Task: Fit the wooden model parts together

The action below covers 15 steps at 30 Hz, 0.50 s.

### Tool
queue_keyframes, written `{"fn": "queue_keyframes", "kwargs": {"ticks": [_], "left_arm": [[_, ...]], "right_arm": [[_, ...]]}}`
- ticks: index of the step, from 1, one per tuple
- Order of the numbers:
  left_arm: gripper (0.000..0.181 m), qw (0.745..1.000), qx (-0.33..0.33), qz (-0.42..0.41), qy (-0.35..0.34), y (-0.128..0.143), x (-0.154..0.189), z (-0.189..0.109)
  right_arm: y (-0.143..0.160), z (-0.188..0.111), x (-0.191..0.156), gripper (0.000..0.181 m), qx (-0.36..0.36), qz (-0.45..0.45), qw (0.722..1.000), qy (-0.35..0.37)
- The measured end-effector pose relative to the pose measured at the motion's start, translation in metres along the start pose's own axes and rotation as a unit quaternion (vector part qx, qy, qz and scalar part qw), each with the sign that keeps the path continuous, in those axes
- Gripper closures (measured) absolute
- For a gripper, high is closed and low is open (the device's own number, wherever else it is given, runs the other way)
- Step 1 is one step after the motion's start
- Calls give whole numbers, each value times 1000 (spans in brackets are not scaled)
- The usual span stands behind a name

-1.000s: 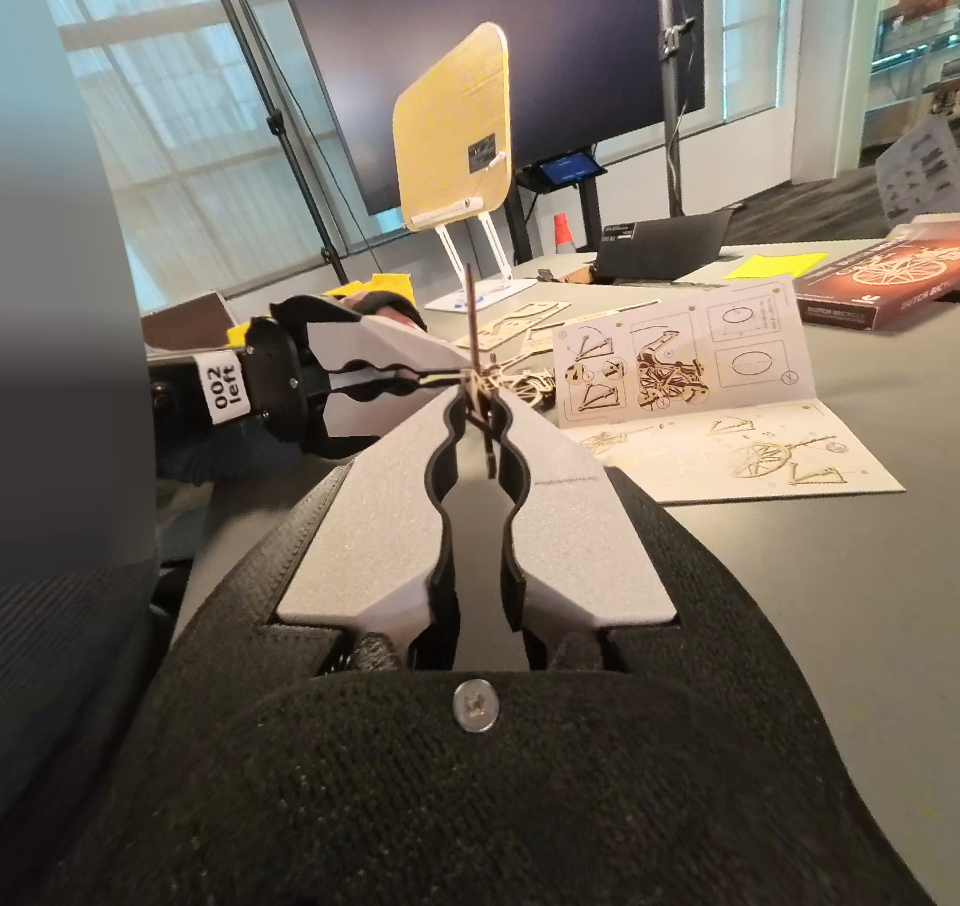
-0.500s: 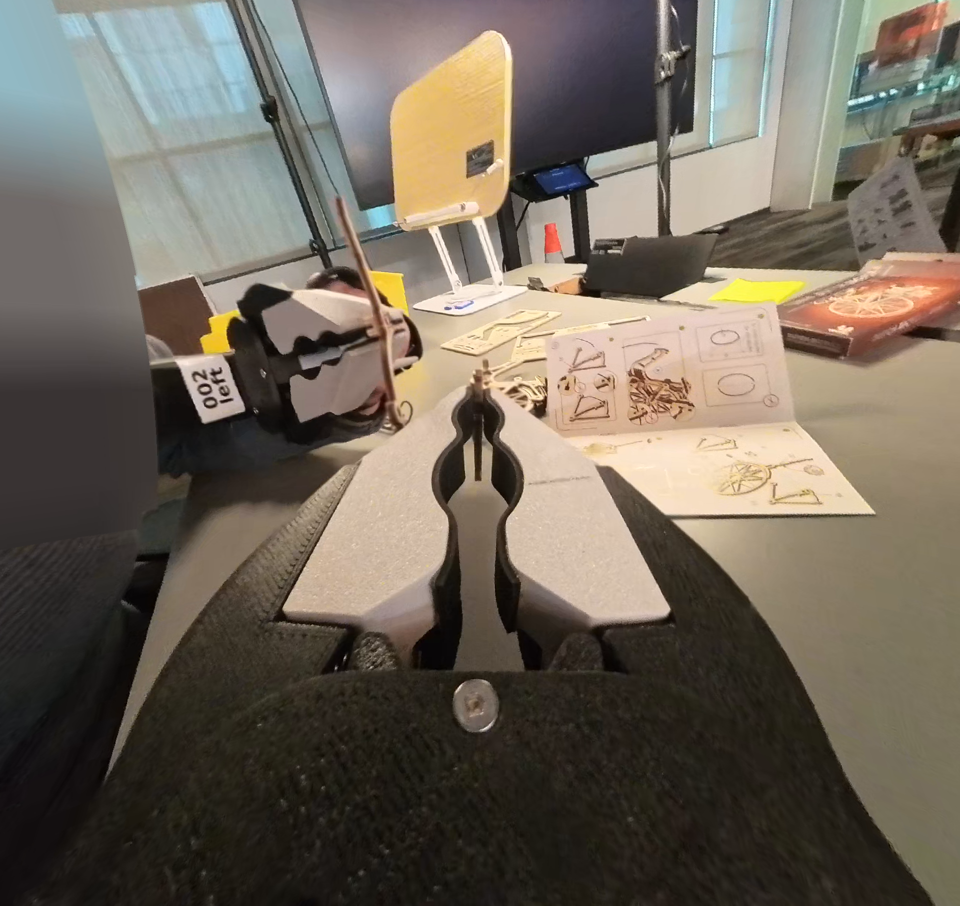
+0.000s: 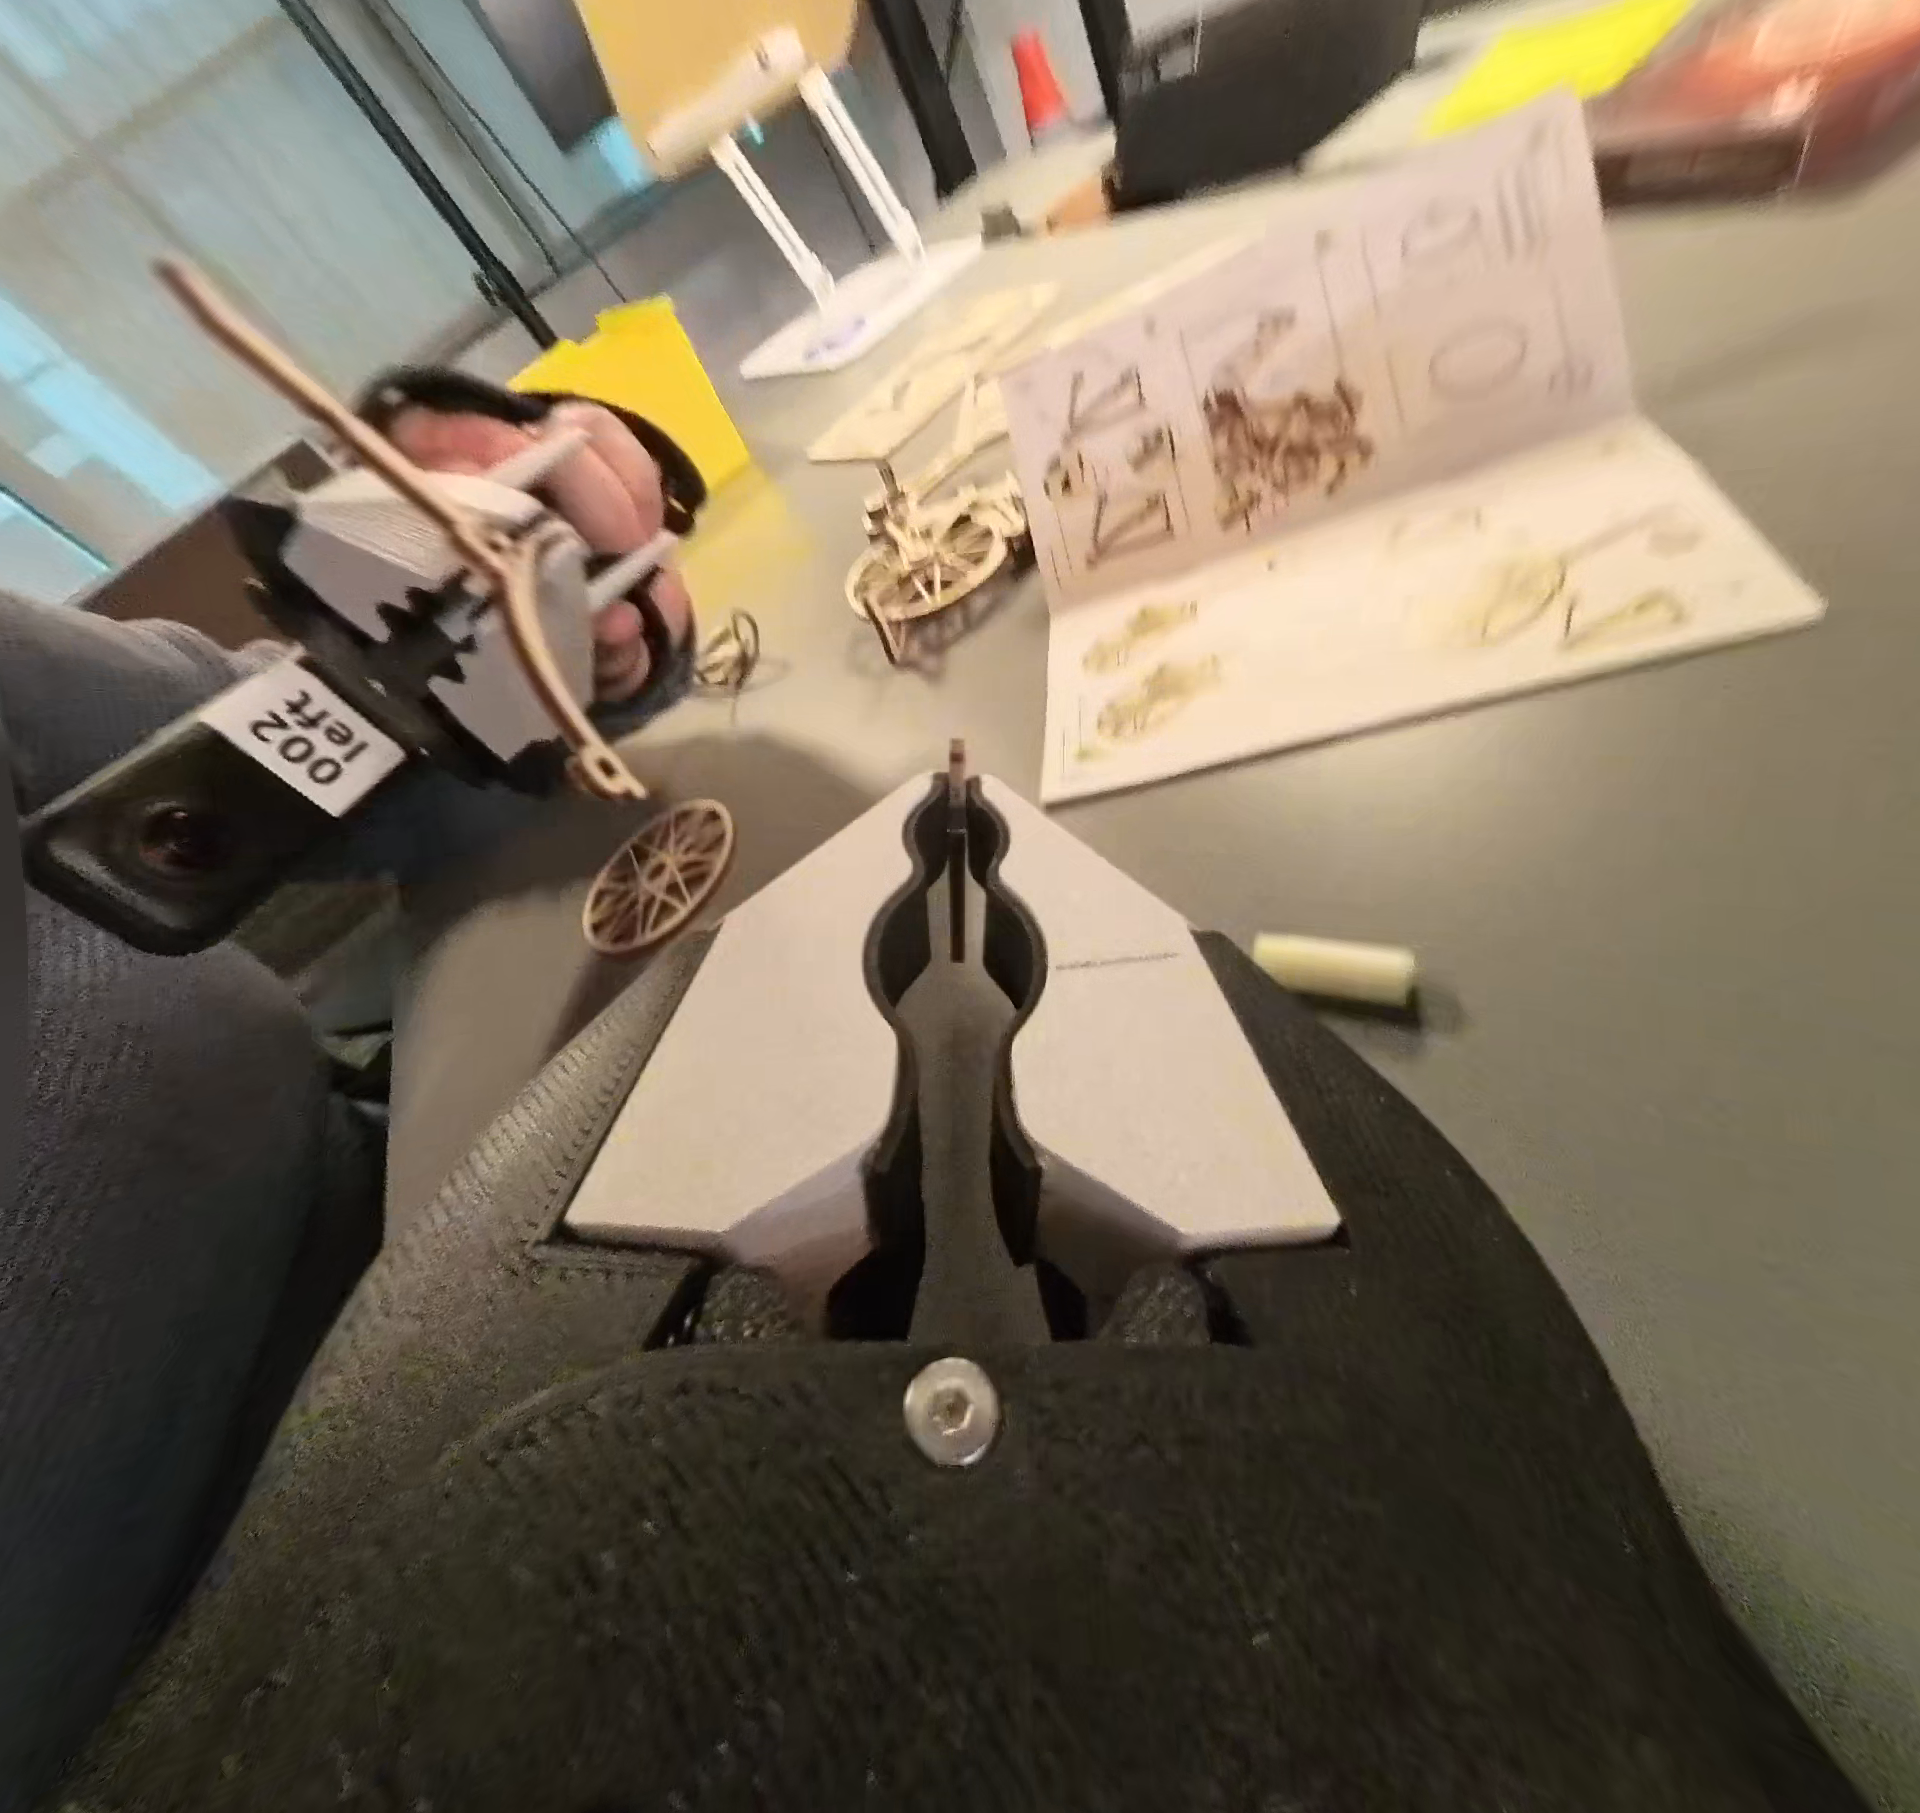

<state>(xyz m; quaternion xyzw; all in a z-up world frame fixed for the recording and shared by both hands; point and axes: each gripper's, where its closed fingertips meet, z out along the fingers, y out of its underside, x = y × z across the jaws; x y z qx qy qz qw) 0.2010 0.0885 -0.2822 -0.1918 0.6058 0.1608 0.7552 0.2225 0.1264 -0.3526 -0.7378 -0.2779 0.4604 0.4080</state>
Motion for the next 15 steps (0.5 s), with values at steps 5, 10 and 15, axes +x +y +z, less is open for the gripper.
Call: {"fn": "queue_keyframes", "kwargs": {"ticks": [5,10,15], "left_arm": [[181,998,-20,-46,39,12,15,2],[180,971,-41,-214,95,26,21,4],[181,817,98,-545,160,11,-14,-6]], "right_arm": [[24,6,10,172,-77,30,996,28],[20,6,0,132,-65,-24,997,22],[-11,-7,-9,132,29,-171,983,55]]}}
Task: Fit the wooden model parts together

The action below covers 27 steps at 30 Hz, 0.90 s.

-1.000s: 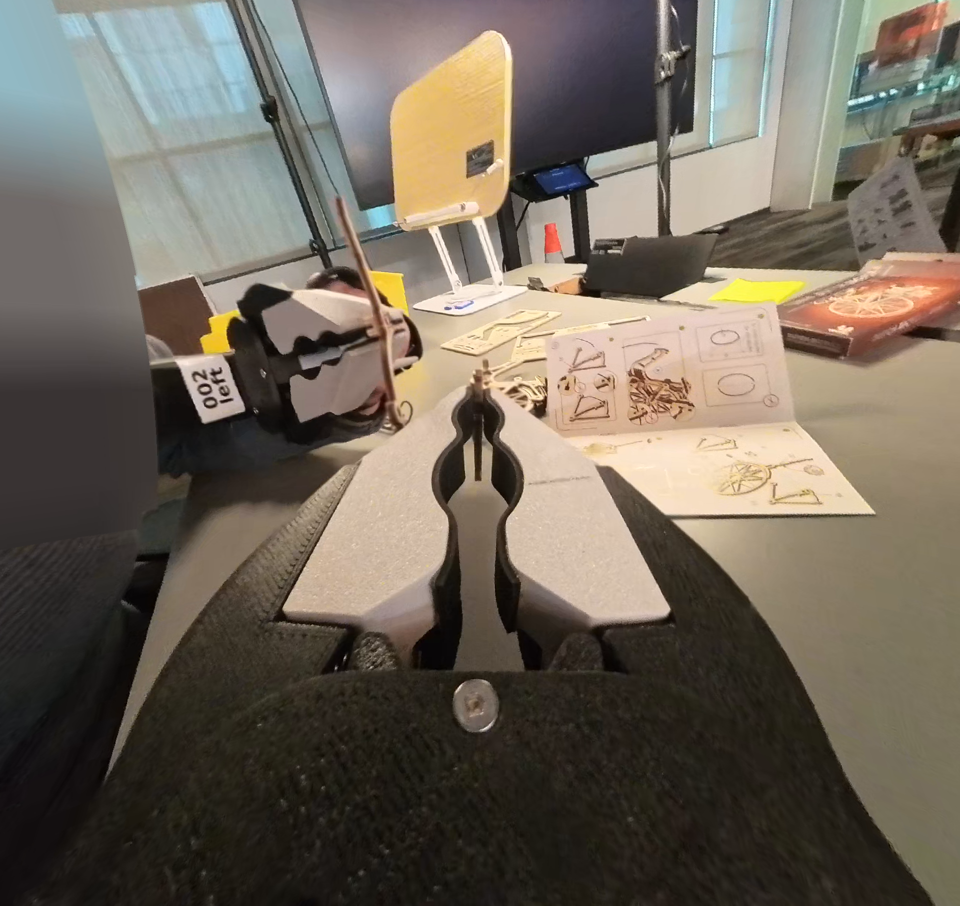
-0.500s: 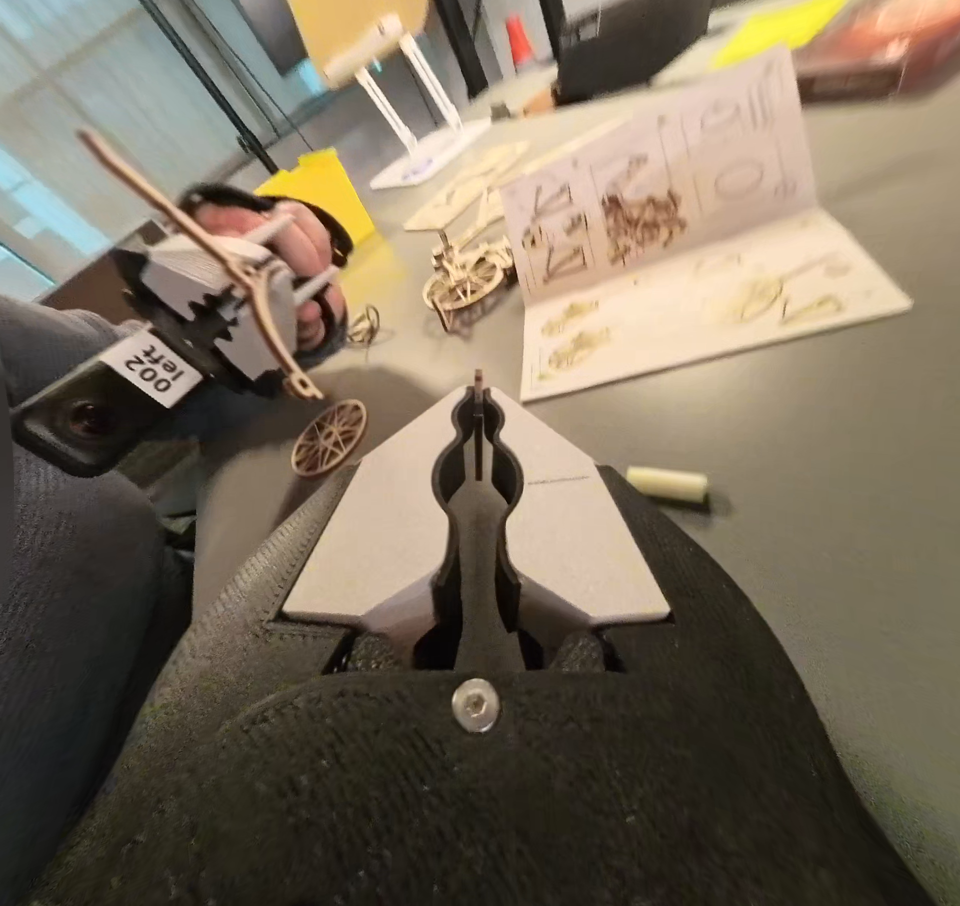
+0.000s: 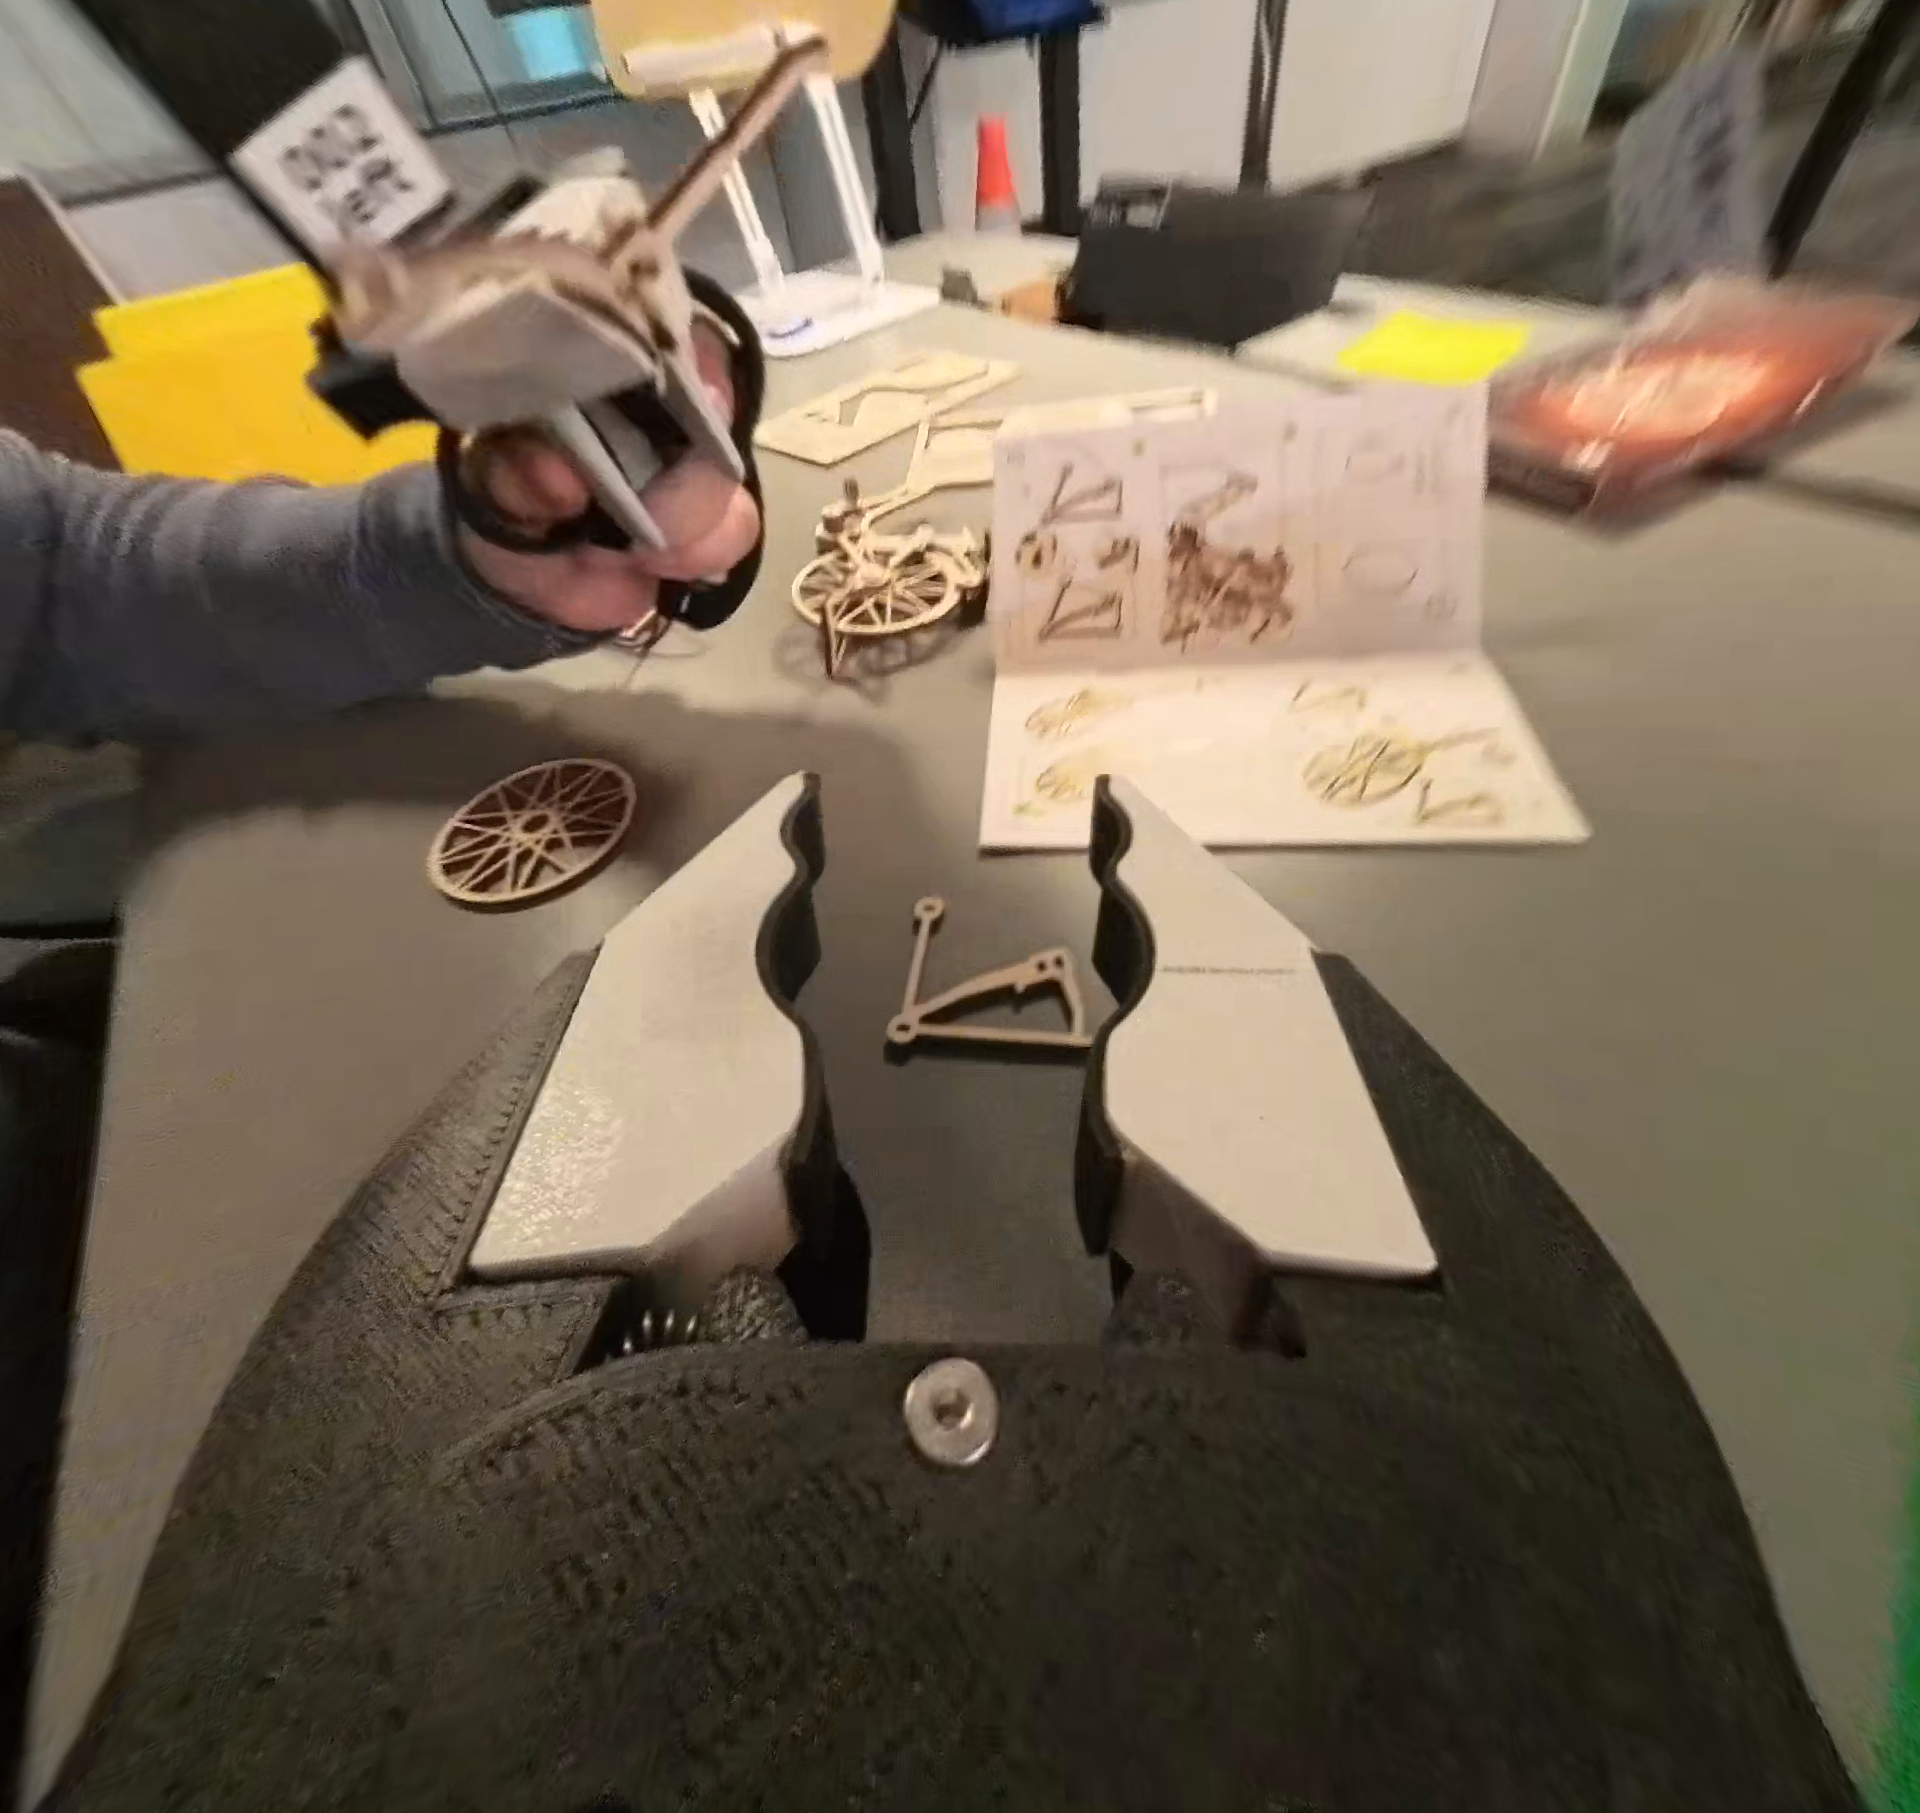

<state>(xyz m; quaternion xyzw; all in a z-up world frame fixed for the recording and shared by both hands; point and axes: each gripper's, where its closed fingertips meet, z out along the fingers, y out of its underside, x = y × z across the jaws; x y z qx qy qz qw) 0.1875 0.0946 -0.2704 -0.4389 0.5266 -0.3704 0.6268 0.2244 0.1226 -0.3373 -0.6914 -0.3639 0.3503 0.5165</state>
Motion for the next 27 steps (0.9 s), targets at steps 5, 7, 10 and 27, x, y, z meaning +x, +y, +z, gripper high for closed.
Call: {"fn": "queue_keyframes", "kwargs": {"ticks": [5,7,10,27], "left_arm": [[180,990,85,-103,45,-26,-5,-12],[180,984,105,-132,64,-30,-3,-14],[180,983,105,-135,60,-28,-6,-14],[181,907,-119,354,-195,11,-17,6]], "right_arm": [[-26,-4,-17,139,81,-87,993,1],[-34,-5,-26,144,107,-104,989,-6],[-49,-8,-36,149,148,-95,984,-14],[-65,10,-31,154,162,25,986,10]]}}
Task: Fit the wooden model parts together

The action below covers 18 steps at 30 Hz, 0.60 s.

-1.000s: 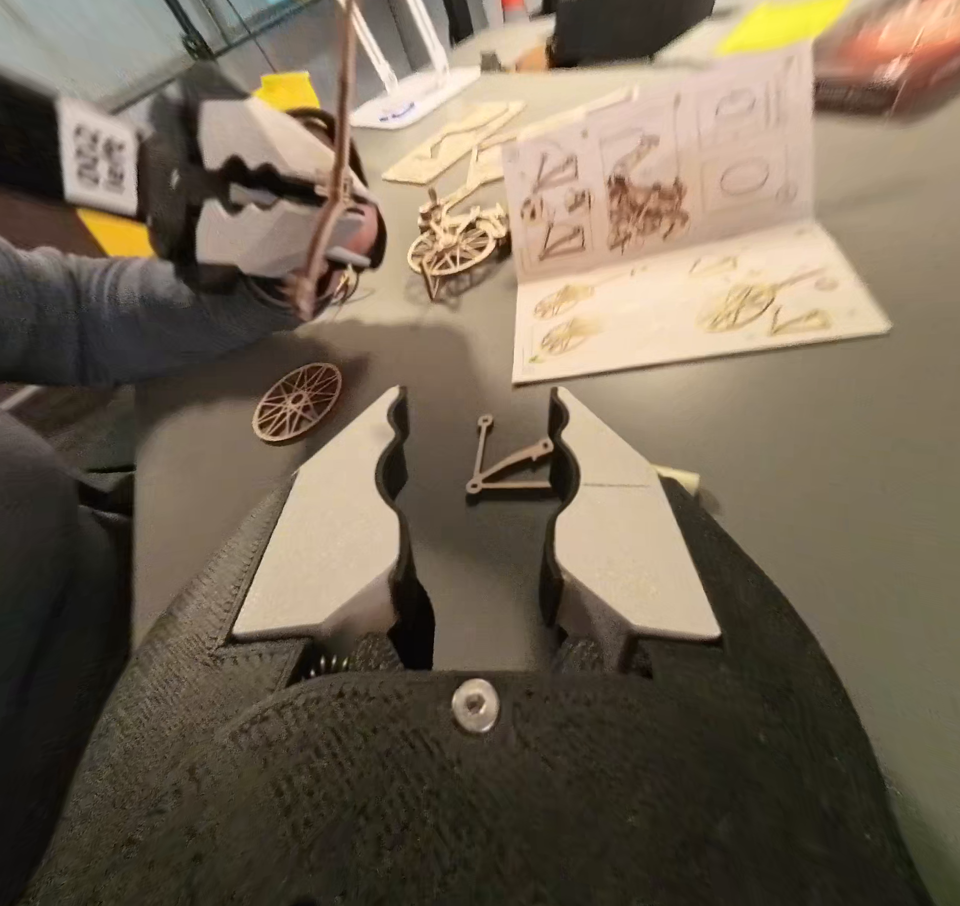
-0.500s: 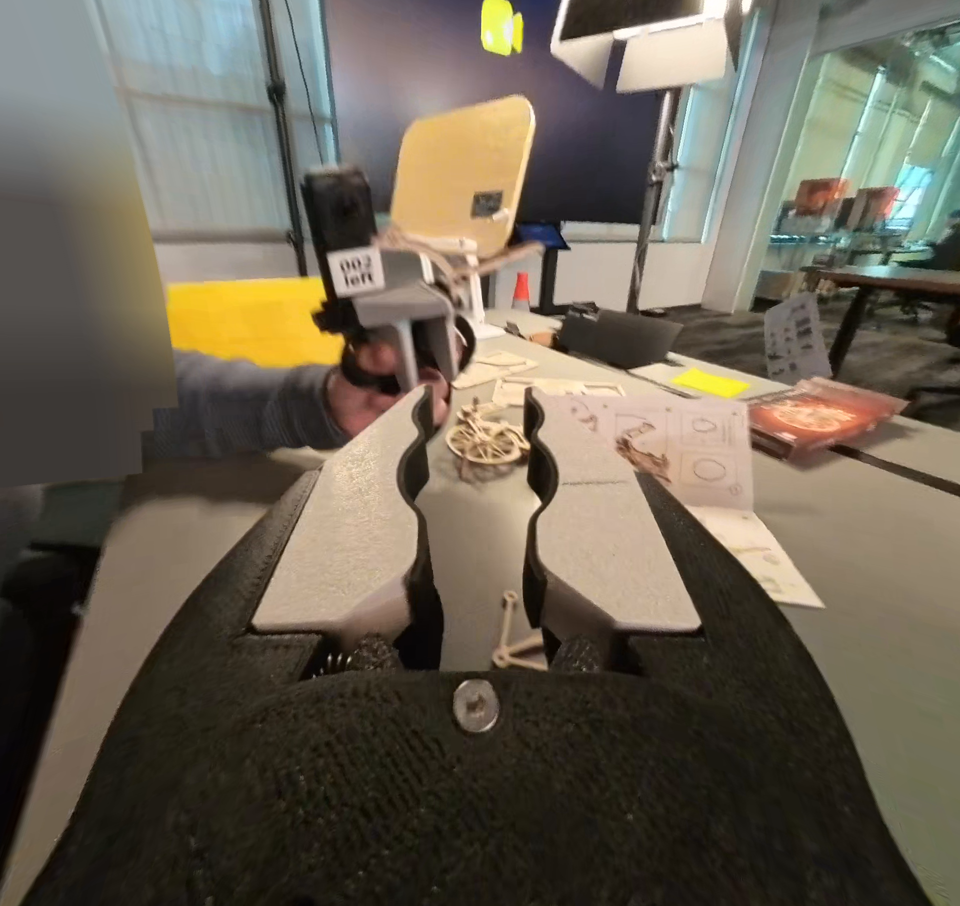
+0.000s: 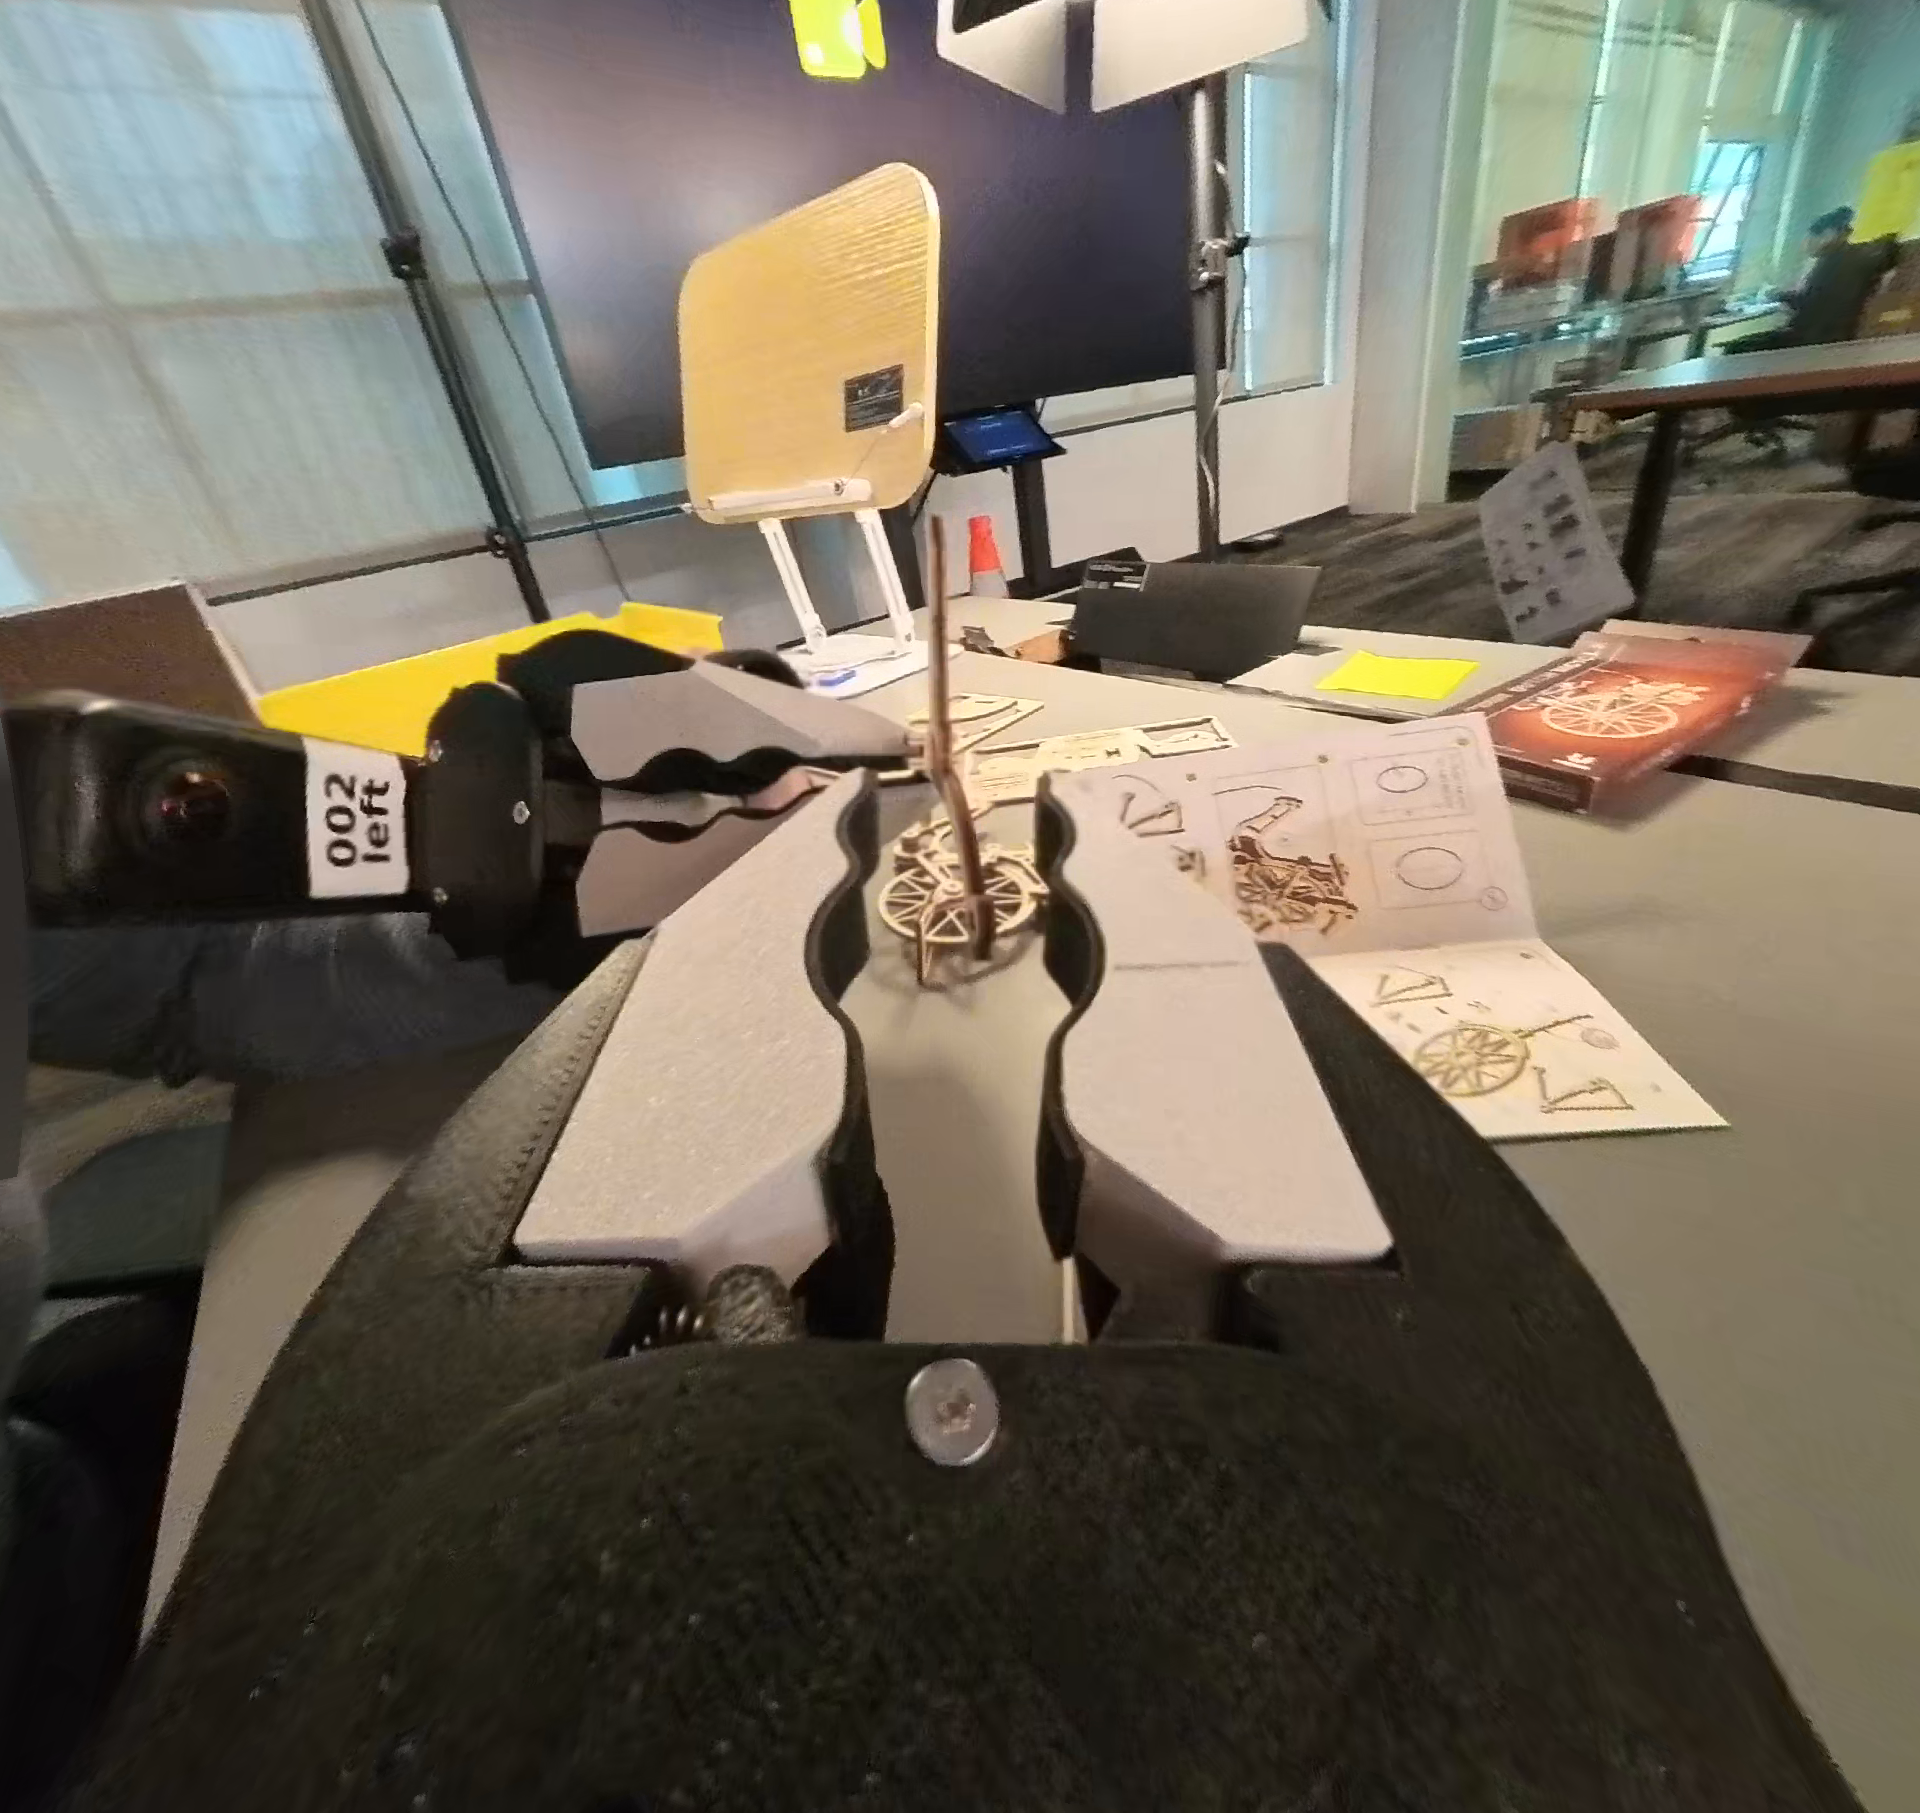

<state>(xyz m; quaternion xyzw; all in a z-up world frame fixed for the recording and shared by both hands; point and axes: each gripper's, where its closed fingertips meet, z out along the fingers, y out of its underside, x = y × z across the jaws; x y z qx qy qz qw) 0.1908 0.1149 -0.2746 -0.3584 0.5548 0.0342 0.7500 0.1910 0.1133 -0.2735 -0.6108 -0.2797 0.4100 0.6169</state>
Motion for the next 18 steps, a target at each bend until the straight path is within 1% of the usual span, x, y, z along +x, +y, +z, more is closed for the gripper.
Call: {"fn": "queue_keyframes", "kwargs": {"ticks": [3,5,10,13,18], "left_arm": [[181,998,0,62,-6,-3,6,0],[181,996,5,89,-8,-4,10,0],[180,992,11,121,-22,-7,9,-2],[180,990,21,133,-39,-10,5,-3],[181,988,26,148,-43,-12,5,-4]], "right_arm": [[-1,0,-7,164,6,14,999,-29],[-2,-2,-8,170,9,17,999,-33],[-1,-3,-7,164,2,-3,1000,-23],[1,-4,-10,164,-4,-11,1000,-29],[2,-4,-16,173,-8,-9,999,-48]]}}
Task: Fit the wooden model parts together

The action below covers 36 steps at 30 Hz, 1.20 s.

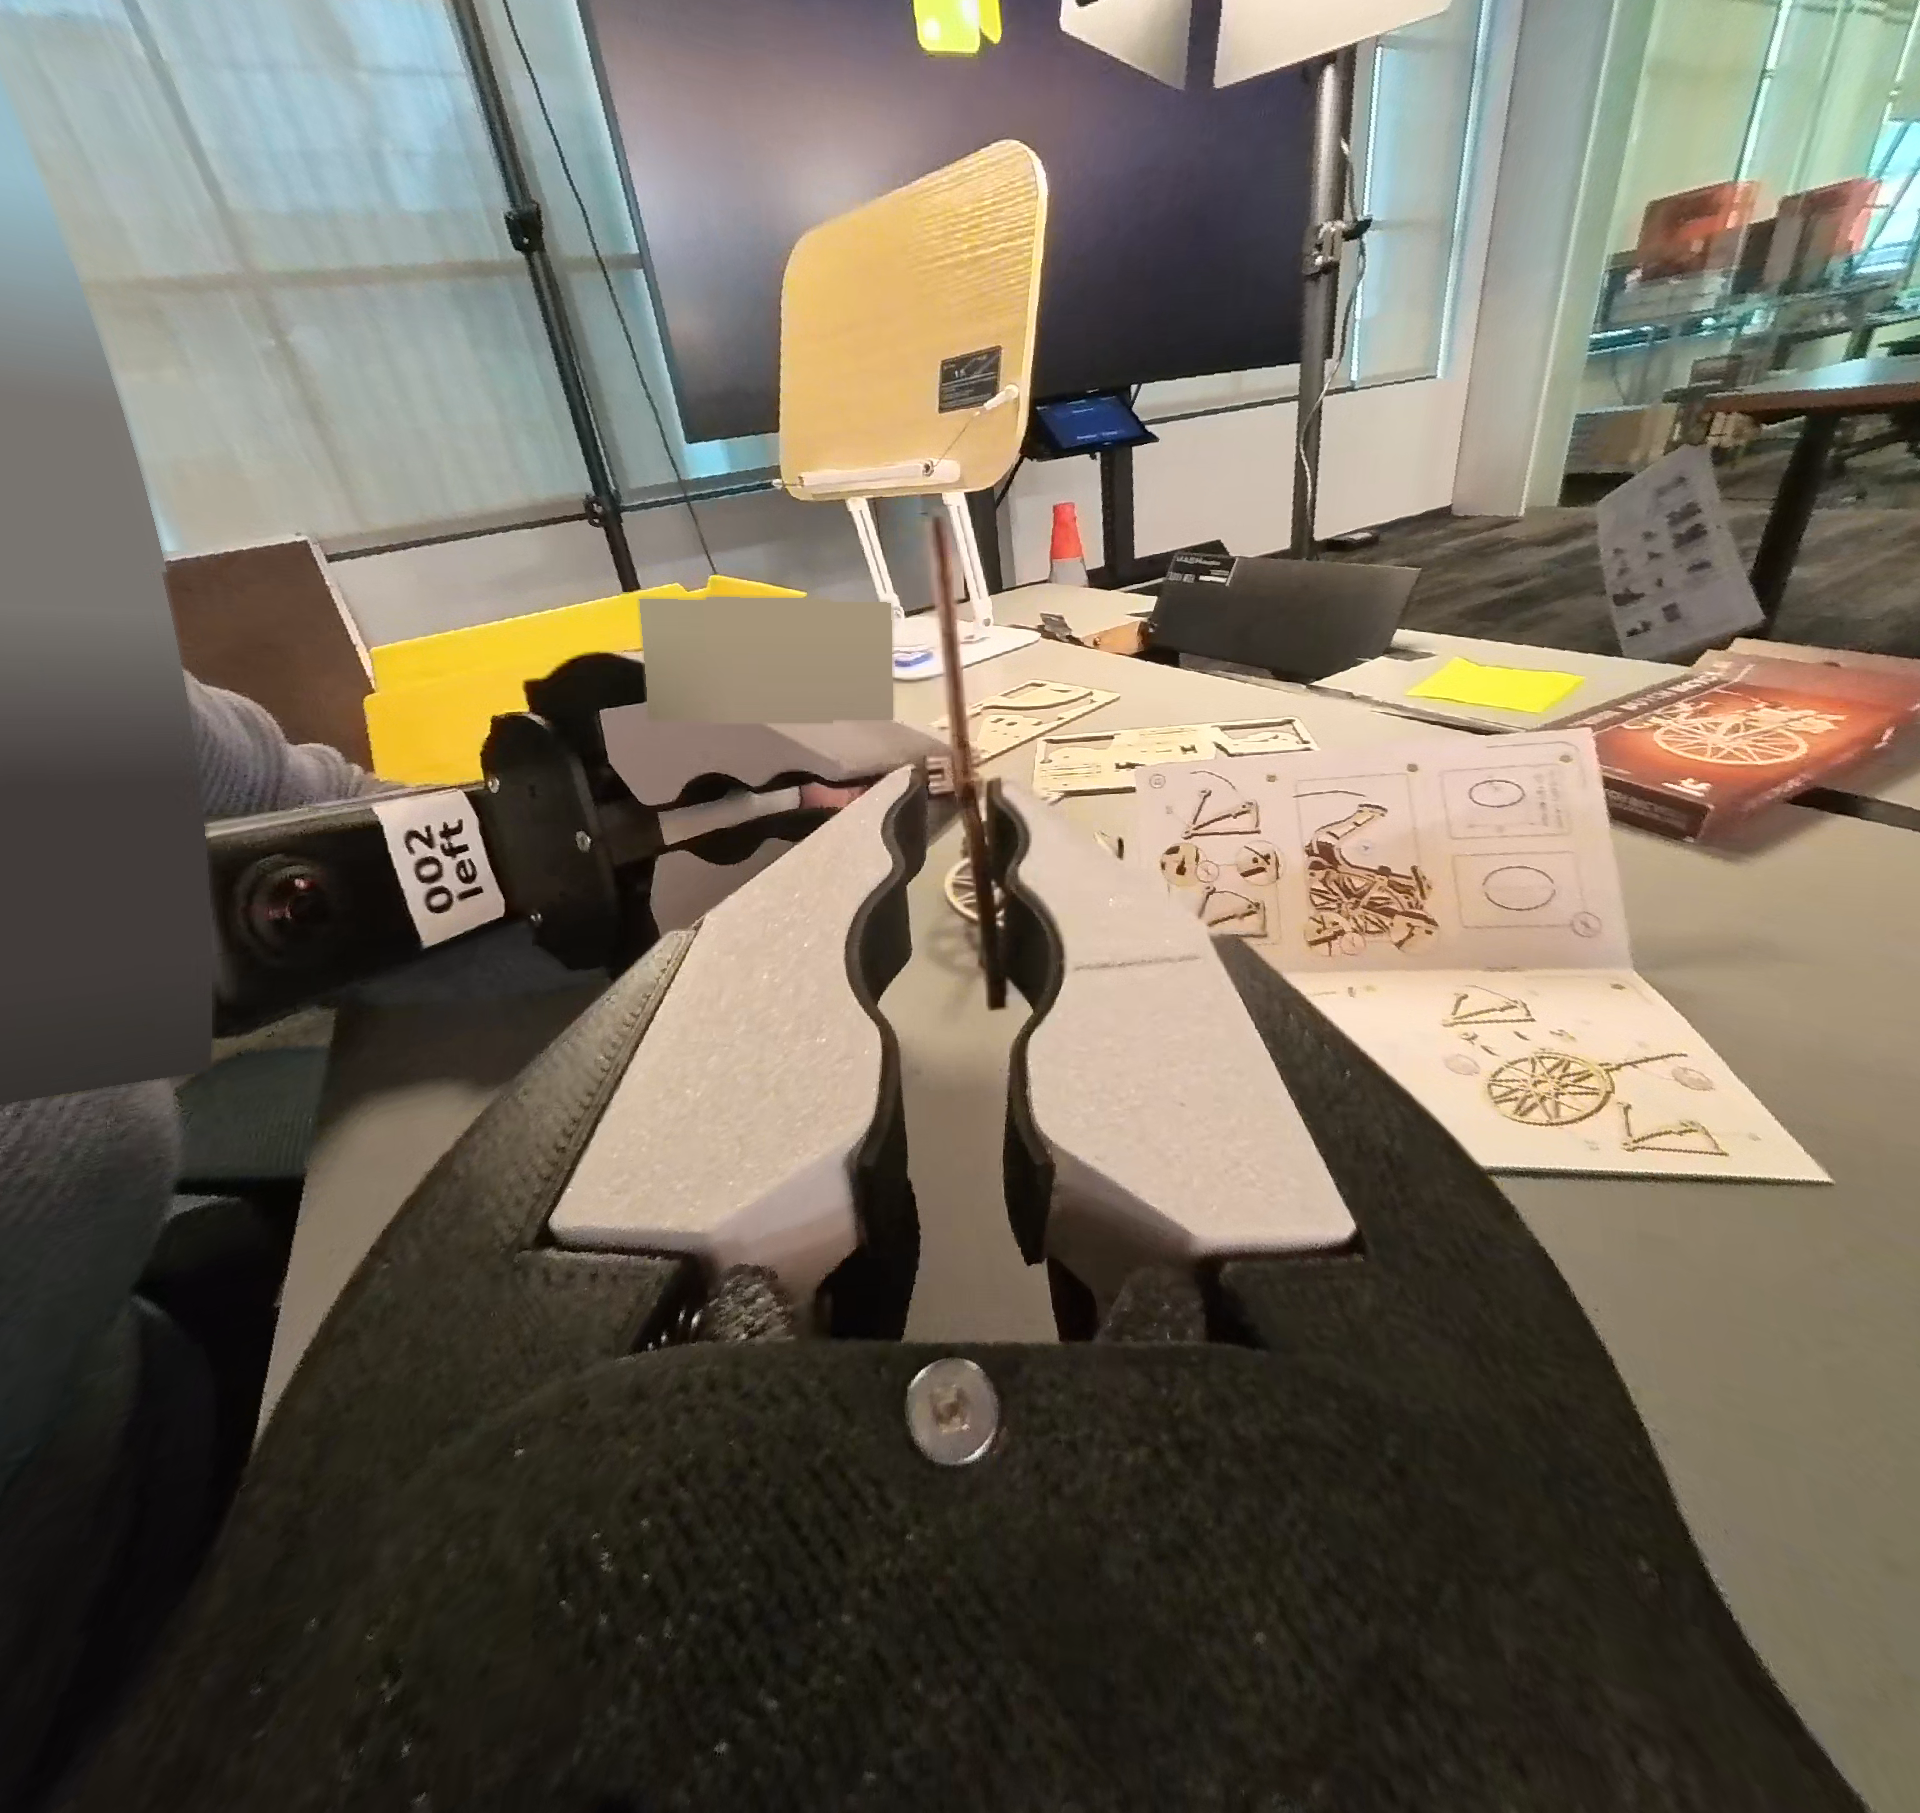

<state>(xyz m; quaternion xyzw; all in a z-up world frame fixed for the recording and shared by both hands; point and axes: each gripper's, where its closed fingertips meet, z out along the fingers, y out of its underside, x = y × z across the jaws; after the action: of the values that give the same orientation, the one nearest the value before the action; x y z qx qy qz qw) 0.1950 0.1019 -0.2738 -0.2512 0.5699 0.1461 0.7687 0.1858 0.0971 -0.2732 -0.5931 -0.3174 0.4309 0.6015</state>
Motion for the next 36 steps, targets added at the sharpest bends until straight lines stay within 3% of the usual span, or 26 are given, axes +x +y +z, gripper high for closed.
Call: {"fn": "queue_keyframes", "kwargs": {"ticks": [12,15,18,19,21,23,27,32,34,36], "left_arm": [[180,1000,-1,19,-2,0,1,1],[180,1000,7,16,-5,-1,0,0],[175,998,10,-52,30,3,8,4],[159,994,9,-87,61,7,15,5],[135,974,19,-175,141,9,29,2],[129,944,47,-265,192,3,28,-3],[139,906,82,-347,229,-6,19,-10],[168,905,82,-336,249,-12,27,-11],[163,901,78,-341,257,-12,30,-11],[147,901,68,-346,253,-7,30,-10]], "right_arm": [[1,0,-1,176,-15,-46,999,15],[0,-1,-3,176,-13,-101,994,27],[4,-3,2,175,-37,-209,975,68],[5,-4,3,175,-45,-246,965,78],[11,-8,8,175,-74,-312,943,94],[22,-10,12,174,-104,-353,925,94],[35,-10,11,174,-134,-373,915,74],[43,-9,8,174,-146,-375,913,59],[44,-9,12,174,-151,-365,916,66],[39,-10,18,174,-140,-314,935,84]]}}
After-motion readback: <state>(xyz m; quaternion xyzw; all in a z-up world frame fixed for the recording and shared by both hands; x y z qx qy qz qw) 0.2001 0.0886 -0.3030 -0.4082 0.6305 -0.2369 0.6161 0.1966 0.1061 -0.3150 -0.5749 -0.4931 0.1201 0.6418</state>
